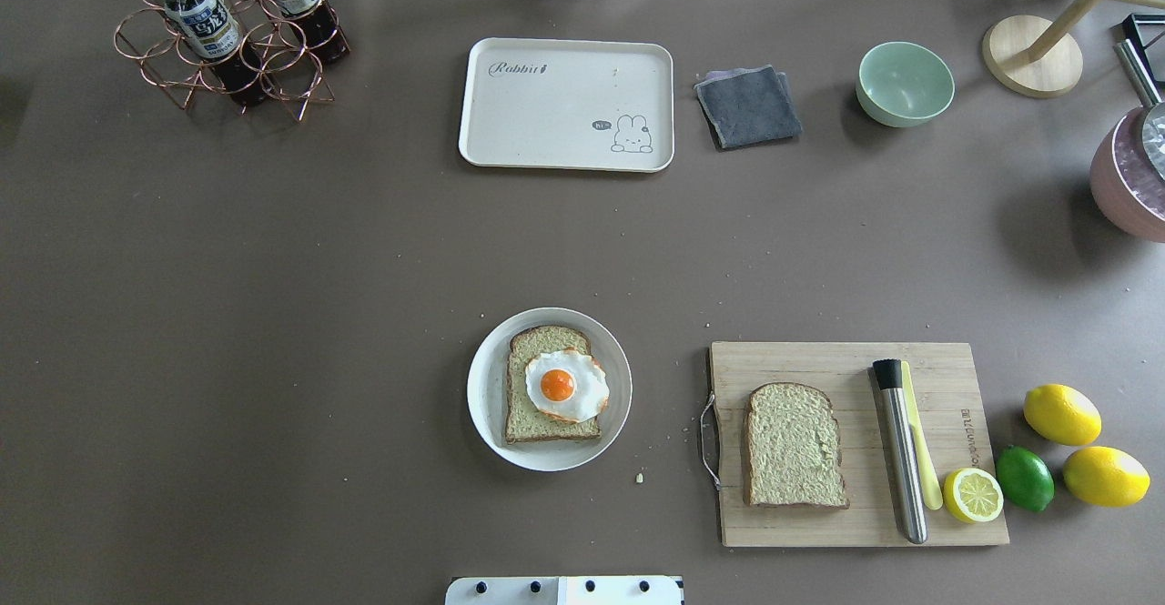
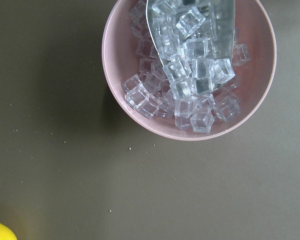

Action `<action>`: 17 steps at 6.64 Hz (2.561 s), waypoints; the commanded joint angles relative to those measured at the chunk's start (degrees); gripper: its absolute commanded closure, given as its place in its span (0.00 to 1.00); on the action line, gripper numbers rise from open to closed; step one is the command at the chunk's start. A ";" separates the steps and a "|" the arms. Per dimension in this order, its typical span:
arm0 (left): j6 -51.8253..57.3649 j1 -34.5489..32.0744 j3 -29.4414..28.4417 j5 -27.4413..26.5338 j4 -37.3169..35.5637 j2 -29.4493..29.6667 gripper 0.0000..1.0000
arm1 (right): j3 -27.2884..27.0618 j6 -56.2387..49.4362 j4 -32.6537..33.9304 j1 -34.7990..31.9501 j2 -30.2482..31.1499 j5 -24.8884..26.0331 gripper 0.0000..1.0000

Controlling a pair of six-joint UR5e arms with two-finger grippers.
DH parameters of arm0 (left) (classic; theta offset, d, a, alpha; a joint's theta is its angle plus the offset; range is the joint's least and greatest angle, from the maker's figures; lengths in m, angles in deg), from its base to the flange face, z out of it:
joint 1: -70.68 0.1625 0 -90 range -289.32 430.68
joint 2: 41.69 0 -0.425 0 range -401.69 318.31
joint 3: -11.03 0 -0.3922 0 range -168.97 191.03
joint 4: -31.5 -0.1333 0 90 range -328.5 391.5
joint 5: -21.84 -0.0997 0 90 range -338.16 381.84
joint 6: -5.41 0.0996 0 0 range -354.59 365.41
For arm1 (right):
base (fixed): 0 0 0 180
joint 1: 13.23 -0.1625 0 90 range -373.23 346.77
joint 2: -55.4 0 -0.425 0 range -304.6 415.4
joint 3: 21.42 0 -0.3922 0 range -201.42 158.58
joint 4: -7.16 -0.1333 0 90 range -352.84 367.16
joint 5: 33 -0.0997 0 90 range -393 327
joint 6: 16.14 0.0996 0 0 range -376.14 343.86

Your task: Make sandwich and place on tray

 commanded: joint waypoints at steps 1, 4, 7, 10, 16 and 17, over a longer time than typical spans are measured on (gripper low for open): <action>-0.19 0.04 0.21 0.12 0.00 -0.19 0.02 | 0.01 -0.01 0.00 0.00 0.10 -1.11 0.00; -0.19 0.04 -0.05 0.03 -0.09 -0.28 0.02 | 0.10 -0.01 0.00 0.00 0.45 -1.21 0.00; -0.10 -0.05 0.13 0.03 0.00 -1.34 0.02 | 0.27 -0.45 -0.09 0.00 0.89 -1.38 0.00; 0.07 -0.05 0.12 -2.06 0.26 -1.42 0.02 | 0.45 -0.19 0.00 0.00 0.98 -1.47 0.00; 0.25 0.30 0.48 -1.73 0.35 -1.34 0.02 | 0.10 0.07 -0.09 0.00 1.33 -3.58 0.00; 0.25 0.39 0.48 -1.81 0.35 -0.99 0.02 | 0.01 -0.10 -0.18 0.00 1.24 -3.58 0.00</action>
